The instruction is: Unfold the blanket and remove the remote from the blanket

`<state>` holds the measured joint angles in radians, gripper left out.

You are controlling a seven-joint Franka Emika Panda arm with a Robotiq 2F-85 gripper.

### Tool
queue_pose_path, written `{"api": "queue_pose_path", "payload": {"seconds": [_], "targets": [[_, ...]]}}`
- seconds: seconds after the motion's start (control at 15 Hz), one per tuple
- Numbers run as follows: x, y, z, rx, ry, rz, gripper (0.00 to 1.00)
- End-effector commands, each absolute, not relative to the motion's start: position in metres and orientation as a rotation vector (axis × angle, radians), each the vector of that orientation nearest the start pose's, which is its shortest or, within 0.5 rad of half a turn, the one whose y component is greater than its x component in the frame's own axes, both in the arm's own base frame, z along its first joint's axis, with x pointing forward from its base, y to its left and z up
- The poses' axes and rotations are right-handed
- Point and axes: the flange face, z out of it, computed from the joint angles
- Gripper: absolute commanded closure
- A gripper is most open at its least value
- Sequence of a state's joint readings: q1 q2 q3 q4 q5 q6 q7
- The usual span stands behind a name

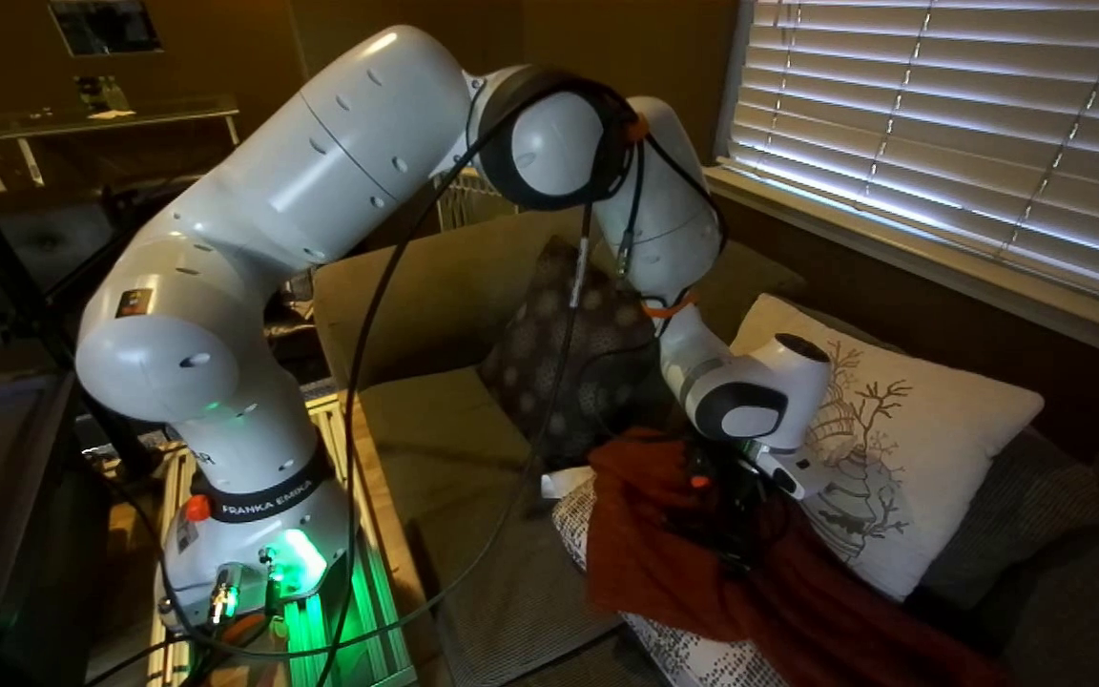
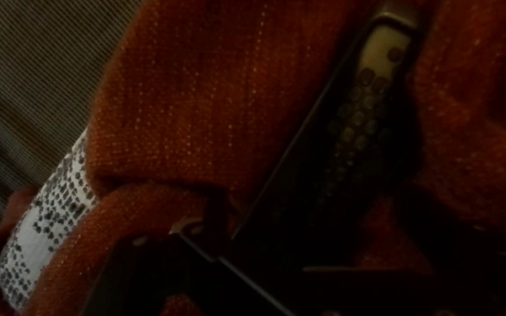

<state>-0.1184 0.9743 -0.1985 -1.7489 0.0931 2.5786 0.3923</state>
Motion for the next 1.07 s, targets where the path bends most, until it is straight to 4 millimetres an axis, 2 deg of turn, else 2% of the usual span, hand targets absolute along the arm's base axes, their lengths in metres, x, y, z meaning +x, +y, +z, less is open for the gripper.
{"api": "queue_pose_path", "payload": {"seconds": [0.0,0.47,0.53,0.6,0.67,0.8,1.0], "targets": [[0.593,-0.194,0.005,-3.027,1.161,0.191,0.0],[0.599,-0.193,-0.001,-3.019,1.155,0.184,0.01],[0.6,-0.194,0.0,-3.017,1.158,0.181,0.25],[0.6,-0.194,0.001,-3.013,1.164,0.175,0.25],[0.6,-0.194,0.002,-3.01,1.17,0.168,0.3],[0.599,-0.195,0.004,-3.004,1.19,0.153,0.46],[0.597,-0.196,0.01,-2.995,1.208,0.127,0.62]]}}
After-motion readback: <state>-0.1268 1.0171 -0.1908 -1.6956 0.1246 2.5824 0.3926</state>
